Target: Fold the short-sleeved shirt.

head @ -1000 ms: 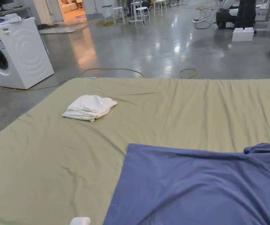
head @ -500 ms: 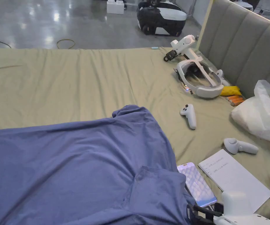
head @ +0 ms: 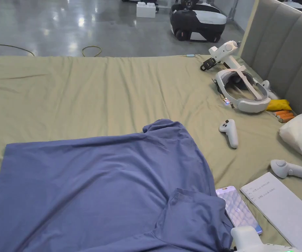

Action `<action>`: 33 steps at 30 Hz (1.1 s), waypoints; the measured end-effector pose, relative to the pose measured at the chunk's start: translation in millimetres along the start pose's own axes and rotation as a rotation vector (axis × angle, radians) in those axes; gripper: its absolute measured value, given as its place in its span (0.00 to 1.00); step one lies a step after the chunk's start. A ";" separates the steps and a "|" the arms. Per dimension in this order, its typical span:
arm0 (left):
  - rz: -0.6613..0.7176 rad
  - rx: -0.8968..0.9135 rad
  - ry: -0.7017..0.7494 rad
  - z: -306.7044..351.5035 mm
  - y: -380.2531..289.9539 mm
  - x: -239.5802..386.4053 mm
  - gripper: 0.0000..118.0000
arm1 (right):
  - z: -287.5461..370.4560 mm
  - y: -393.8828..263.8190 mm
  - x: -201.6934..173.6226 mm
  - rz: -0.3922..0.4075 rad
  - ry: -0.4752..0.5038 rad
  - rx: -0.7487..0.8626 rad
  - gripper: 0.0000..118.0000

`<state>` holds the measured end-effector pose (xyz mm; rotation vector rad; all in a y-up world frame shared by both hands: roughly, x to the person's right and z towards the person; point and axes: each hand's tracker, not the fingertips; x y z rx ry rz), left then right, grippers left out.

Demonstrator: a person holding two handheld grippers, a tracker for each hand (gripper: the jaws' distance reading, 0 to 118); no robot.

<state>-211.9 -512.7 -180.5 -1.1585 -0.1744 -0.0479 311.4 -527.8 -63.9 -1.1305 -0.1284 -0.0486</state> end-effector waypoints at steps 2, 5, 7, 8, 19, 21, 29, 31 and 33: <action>0.005 0.005 -0.004 1.4 -0.3 -1.8 0.08 | 5.7 -2.0 2.6 -0.020 0.008 0.018 0.08; -0.032 0.076 -0.021 18.4 -8.8 -1.4 0.08 | 24.0 -2.7 7.9 -0.094 0.050 0.075 0.08; -0.018 0.120 -0.034 34.6 -6.2 -6.1 0.08 | 41.4 2.7 14.2 -0.129 0.078 0.137 0.08; 0.006 0.150 -0.036 43.3 -0.6 -8.5 0.08 | 48.2 7.8 17.8 -0.149 0.098 0.167 0.08; 0.078 0.237 -0.085 20.5 160.0 -21.9 0.07 | 8.6 162.1 17.4 -0.148 0.090 0.269 0.08; 0.078 0.179 -0.053 -2.4 188.3 -20.0 0.07 | -11.2 191.7 17.6 -0.141 0.086 0.246 0.08; 0.101 0.170 0.018 -46.2 219.4 -9.5 0.11 | -69.5 241.2 18.3 -0.141 0.037 0.150 0.19; 0.120 0.210 0.024 -42.0 215.3 -9.4 0.43 | -73.1 240.2 18.7 -0.141 0.024 0.139 0.57; 0.136 0.242 0.007 -31.0 209.8 -12.1 0.66 | -67.9 237.7 21.2 -0.143 0.020 0.126 0.53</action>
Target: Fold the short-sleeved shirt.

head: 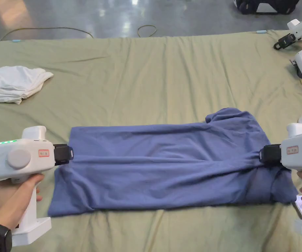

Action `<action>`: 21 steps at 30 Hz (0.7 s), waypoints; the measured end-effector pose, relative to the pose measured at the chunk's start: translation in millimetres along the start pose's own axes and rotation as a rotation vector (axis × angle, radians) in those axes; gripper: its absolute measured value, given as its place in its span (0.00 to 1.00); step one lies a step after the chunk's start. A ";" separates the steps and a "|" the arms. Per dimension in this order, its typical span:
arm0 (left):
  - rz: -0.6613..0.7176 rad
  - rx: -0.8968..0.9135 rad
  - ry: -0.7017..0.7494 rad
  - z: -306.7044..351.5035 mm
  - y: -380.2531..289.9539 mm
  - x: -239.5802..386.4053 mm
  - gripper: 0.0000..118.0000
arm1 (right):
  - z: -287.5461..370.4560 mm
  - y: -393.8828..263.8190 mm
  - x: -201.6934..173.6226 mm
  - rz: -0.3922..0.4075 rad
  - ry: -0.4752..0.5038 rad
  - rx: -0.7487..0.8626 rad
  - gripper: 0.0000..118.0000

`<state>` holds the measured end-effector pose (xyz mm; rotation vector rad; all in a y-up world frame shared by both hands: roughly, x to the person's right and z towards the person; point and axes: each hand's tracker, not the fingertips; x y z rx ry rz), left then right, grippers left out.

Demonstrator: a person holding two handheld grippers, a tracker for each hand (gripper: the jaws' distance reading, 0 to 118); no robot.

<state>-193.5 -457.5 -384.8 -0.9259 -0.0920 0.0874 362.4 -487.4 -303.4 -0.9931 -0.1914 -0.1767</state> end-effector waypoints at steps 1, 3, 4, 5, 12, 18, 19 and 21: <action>0.005 0.030 -0.040 14.4 -2.4 -2.5 0.66 | 9.6 -3.4 1.4 -0.001 0.010 0.036 0.54; -0.026 0.120 -0.092 49.3 -11.3 -4.5 0.66 | 33.2 -9.8 4.1 -0.013 0.016 0.117 0.54; -0.053 0.172 -0.103 72.1 -17.7 -3.5 0.66 | 50.6 -14.4 6.8 -0.023 0.038 0.163 0.54; -0.084 0.245 -0.118 96.0 -25.4 -4.6 0.66 | 71.4 -21.7 7.3 -0.035 0.061 0.227 0.54; -0.130 0.663 -0.129 250.4 -78.8 17.1 0.66 | 211.1 -73.3 -16.0 -0.043 0.243 0.581 0.54; -0.123 0.804 -0.138 313.3 -122.2 38.9 0.65 | 290.5 -116.0 -48.4 0.083 0.253 0.806 0.53; -0.136 0.824 -0.133 320.9 -131.8 44.4 0.63 | 299.8 -122.6 -52.1 0.105 0.235 0.823 0.51; -0.197 0.844 -0.076 332.0 -146.4 56.5 0.50 | 309.7 -133.8 -56.9 0.148 0.198 0.843 0.33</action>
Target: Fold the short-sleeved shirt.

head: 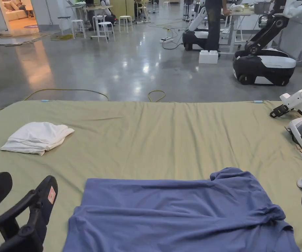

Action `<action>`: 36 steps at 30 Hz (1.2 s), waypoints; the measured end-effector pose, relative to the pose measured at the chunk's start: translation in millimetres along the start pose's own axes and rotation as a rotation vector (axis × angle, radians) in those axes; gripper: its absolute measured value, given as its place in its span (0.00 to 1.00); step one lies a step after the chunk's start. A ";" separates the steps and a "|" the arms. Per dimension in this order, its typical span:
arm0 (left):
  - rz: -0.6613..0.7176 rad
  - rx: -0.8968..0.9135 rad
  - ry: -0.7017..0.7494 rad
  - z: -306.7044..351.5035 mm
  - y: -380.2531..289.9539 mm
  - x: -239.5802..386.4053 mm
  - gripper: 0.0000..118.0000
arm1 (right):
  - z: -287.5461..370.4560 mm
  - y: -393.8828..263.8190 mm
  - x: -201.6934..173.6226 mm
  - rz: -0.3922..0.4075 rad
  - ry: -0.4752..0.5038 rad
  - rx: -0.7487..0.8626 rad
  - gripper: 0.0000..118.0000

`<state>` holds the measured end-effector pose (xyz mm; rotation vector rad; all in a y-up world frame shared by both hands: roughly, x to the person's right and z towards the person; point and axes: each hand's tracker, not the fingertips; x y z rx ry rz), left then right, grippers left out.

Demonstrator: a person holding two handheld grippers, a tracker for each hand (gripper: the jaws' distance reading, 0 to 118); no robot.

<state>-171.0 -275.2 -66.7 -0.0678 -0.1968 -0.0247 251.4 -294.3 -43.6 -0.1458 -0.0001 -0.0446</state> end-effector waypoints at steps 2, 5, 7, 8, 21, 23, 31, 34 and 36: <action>-0.070 0.014 0.011 14.3 -0.4 10.5 0.08 | 13.5 0.3 -9.8 0.039 -0.046 0.012 0.03; -0.061 0.025 0.033 29.0 1.1 19.5 0.00 | 27.0 -5.7 -13.3 0.023 -0.024 0.006 0.00; -0.020 0.012 -0.012 35.9 4.4 17.6 0.00 | 32.3 -11.5 -20.8 0.049 -0.045 0.020 0.00; -0.010 0.009 -0.005 37.5 5.6 17.9 0.00 | 32.7 -12.4 -22.0 0.061 -0.041 0.015 0.00; 0.152 -0.404 -0.063 -40.5 -38.0 -29.8 0.43 | 26.1 -26.0 -12.0 0.022 -0.053 -0.031 0.00; 0.204 -0.461 -0.092 -67.0 -69.7 -45.0 0.61 | 29.7 -29.6 -9.0 0.015 -0.055 -0.047 0.00; 0.230 -0.756 0.080 -211.3 -200.6 -82.7 0.60 | 42.8 -51.6 14.4 -0.037 -0.077 -0.150 0.00; 0.262 -0.883 0.098 -239.9 -227.1 -89.8 0.54 | 49.4 -61.0 23.8 -0.047 -0.128 -0.203 0.00; 0.295 -0.946 0.114 -250.7 -240.6 -90.4 0.49 | 51.2 -68.6 30.5 -0.072 -0.150 -0.240 0.00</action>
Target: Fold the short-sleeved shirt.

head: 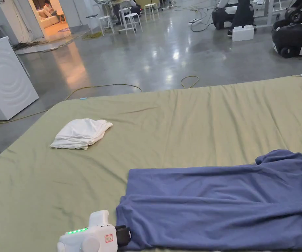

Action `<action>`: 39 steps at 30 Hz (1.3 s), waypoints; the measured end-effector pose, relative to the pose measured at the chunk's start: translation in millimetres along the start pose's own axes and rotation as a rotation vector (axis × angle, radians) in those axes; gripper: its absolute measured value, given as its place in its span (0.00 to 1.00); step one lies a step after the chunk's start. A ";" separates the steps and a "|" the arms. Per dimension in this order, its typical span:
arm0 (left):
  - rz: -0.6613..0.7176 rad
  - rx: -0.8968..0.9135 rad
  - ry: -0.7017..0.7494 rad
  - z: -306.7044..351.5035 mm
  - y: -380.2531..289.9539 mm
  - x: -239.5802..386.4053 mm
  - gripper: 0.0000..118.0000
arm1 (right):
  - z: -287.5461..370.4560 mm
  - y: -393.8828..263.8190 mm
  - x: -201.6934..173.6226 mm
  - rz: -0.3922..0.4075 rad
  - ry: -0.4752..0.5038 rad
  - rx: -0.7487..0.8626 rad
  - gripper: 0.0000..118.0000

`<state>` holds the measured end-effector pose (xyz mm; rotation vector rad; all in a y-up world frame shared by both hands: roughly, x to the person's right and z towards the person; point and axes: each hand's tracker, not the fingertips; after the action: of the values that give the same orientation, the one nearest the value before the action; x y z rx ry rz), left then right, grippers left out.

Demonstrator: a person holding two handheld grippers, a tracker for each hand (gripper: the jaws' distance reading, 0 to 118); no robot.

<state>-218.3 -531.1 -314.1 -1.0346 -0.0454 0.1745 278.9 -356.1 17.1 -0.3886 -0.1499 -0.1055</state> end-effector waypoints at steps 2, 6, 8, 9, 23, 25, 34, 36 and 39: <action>-0.012 0.020 0.019 -2.6 -1.8 7.0 0.45 | -3.7 -6.5 4.7 -0.021 -0.013 -0.032 0.00; -0.171 0.021 0.110 2.9 -5.7 27.5 0.09 | -14.6 -14.0 6.5 -0.044 -0.014 -0.072 0.00; -0.186 0.008 0.110 0.7 -7.0 33.9 0.08 | -27.7 -14.0 7.1 -0.056 -0.004 -0.101 0.00; -0.187 0.003 0.123 -1.9 -7.0 37.6 0.08 | -37.5 -13.7 8.6 -0.060 0.003 -0.112 0.00; -0.286 -0.150 0.147 -17.1 12.8 44.3 0.07 | -322.8 -39.8 64.9 -0.048 -0.098 -0.611 0.59; -0.286 -0.151 0.142 -17.7 13.7 43.0 0.07 | -343.6 -47.9 60.8 -0.010 -0.097 -0.686 0.57; -0.298 -0.155 0.092 -10.1 17.8 33.6 0.05 | -338.1 -48.8 40.5 0.080 -0.099 -0.696 0.06; -0.317 -0.107 0.042 6.1 18.0 24.0 0.05 | -324.7 -41.8 42.2 0.082 -0.117 -0.675 0.06; -0.348 -0.001 0.053 45.7 5.4 16.0 0.05 | -293.2 -31.1 42.0 0.106 -0.145 -0.634 0.06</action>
<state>-208.7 -486.8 -296.1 -1.0156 -0.1756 -0.1693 352.9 -500.6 -232.7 -1.0367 -0.2383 -0.0170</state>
